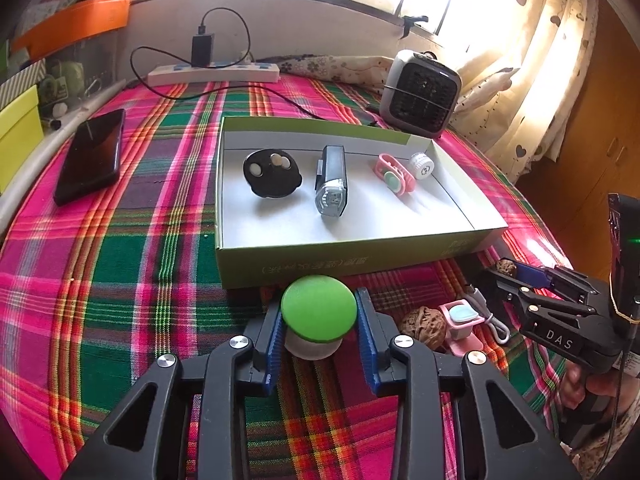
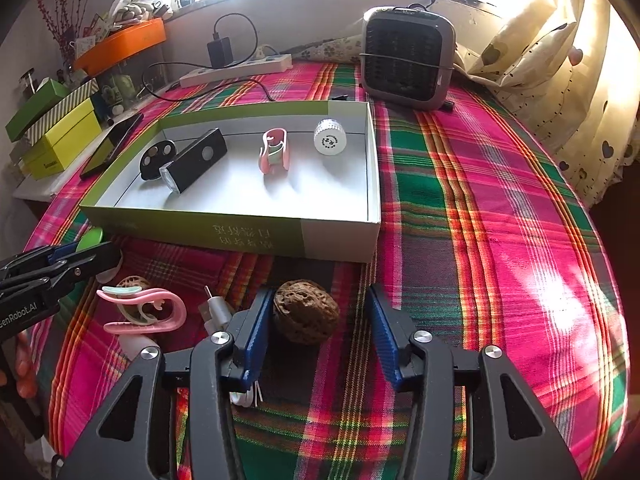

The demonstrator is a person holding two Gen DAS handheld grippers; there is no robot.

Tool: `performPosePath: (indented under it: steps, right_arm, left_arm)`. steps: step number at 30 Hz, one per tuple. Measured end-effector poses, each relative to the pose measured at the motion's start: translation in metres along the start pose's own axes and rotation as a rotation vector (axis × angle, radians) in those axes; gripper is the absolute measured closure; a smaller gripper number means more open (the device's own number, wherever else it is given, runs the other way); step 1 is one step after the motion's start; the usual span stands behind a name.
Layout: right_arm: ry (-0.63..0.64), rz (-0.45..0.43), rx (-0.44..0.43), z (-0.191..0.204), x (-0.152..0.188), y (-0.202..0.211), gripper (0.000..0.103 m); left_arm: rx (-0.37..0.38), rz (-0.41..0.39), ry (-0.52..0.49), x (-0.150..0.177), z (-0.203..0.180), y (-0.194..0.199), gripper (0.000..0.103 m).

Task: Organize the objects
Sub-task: 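Move left tool to green mushroom object while right tool approaches walnut, then close left tool on green mushroom while right tool closes on walnut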

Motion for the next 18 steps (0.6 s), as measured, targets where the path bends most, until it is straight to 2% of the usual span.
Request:
performPosePath:
  steps: [5, 18]
  right_arm:
    - [0.000, -0.001, 0.007, -0.0003, -0.0001, 0.0011, 0.070]
    - [-0.002, -0.003, 0.004, -0.0005, 0.0006, 0.0018, 0.070]
  left_arm:
    - [0.001, -0.002, 0.001, 0.0003, -0.0009, 0.0009, 0.073]
    - [-0.006, -0.002, 0.003, 0.0010, 0.0010, 0.0026, 0.073]
Point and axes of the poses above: each gripper's, at about its wrist camera, not at the fingertips, and y roughly against the way its jaws point, z to its left, x to its underside, the point moved 4 cm from there along -y, roughly the way its jaws point, and after that the axes turned 11 degrees about -x, right-handed, at the moved point
